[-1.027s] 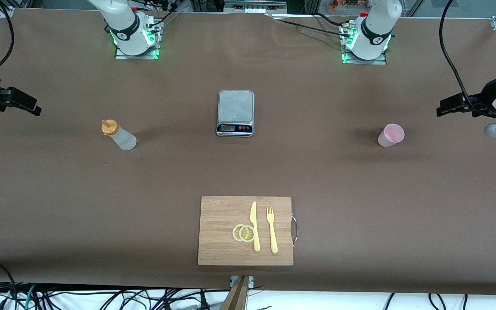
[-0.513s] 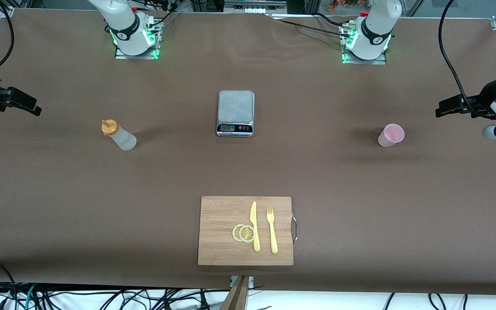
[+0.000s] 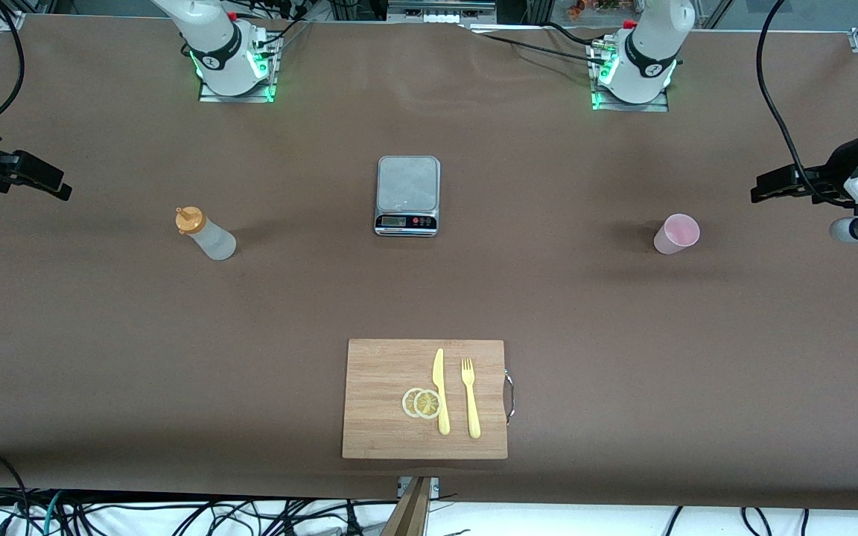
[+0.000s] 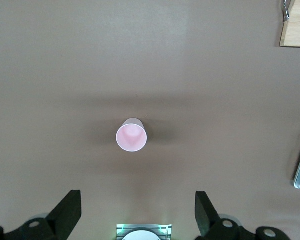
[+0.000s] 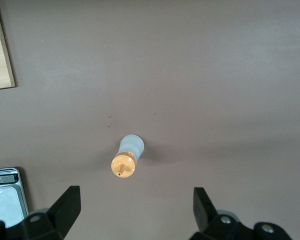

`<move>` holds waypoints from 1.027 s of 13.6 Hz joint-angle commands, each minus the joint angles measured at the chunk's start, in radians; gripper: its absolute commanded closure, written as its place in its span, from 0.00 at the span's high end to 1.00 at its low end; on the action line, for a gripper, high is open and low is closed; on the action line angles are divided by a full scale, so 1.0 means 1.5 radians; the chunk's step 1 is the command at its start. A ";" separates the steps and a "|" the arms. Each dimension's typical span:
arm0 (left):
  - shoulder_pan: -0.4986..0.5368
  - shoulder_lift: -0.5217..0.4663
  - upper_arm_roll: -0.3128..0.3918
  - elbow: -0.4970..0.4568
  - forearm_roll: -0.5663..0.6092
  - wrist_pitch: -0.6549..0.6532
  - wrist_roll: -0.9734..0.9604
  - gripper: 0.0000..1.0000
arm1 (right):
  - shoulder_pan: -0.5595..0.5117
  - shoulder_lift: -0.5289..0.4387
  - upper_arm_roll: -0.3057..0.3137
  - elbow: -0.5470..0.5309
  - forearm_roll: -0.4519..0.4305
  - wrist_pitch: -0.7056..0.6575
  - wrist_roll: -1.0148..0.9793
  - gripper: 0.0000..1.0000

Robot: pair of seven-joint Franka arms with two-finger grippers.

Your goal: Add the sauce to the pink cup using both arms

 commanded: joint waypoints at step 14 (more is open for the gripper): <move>-0.001 -0.003 0.005 -0.033 0.016 0.010 0.066 1.00 | 0.001 -0.001 -0.002 0.004 0.010 -0.006 -0.007 1.00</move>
